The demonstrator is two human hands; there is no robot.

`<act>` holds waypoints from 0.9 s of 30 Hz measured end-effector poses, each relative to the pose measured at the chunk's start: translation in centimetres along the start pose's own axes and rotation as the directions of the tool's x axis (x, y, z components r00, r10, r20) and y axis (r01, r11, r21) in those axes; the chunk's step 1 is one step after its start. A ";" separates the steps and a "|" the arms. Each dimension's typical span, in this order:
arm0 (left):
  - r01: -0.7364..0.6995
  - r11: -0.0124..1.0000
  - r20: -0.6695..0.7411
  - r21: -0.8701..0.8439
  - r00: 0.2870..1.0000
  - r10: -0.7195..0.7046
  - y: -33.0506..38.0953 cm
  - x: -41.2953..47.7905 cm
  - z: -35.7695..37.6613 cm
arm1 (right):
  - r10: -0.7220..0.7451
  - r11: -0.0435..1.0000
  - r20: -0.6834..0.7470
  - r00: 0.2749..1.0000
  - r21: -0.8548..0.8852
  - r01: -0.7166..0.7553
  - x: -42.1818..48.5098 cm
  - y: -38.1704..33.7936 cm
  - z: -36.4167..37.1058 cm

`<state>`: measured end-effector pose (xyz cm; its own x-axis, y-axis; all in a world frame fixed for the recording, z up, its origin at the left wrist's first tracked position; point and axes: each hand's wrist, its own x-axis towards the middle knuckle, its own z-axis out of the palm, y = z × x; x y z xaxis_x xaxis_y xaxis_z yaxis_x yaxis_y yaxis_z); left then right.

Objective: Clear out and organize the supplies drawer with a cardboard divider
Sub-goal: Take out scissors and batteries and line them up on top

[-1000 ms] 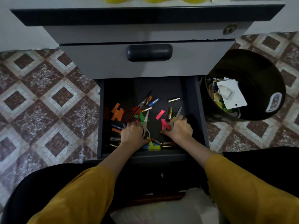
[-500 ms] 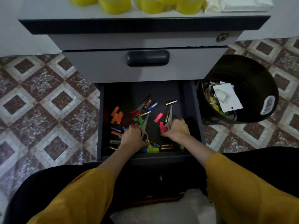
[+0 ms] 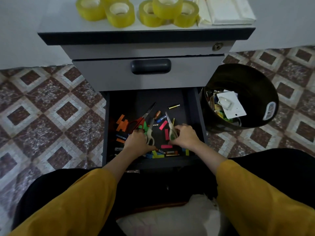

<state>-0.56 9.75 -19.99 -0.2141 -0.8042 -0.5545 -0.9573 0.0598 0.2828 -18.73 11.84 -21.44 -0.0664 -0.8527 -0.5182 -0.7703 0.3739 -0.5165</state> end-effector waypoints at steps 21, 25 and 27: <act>0.007 0.999 -0.135 -0.035 0.991 -0.011 0.2 -3.4 -3.8 | -0.070 0.971 -0.097 0.993 -0.233 0.046 -3.6 -2.2 -3.1; -0.013 1.000 -0.204 -0.019 0.979 0.008 1.2 -5.3 -5.5 | -0.124 0.958 -0.135 0.983 -0.273 0.083 -5.5 -3.0 -4.9; -0.036 0.999 -0.249 -0.033 0.968 0.027 1.7 -6.4 -6.5 | -0.163 0.952 -0.150 0.975 -0.282 0.115 -6.5 -3.5 -6.1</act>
<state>0.47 11.21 -10.89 -0.1847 -0.9243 -0.3340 -0.9421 0.0697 0.3280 -19.46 13.83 -12.11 -0.0346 -0.9471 -0.3191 -0.9202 0.1547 -0.3595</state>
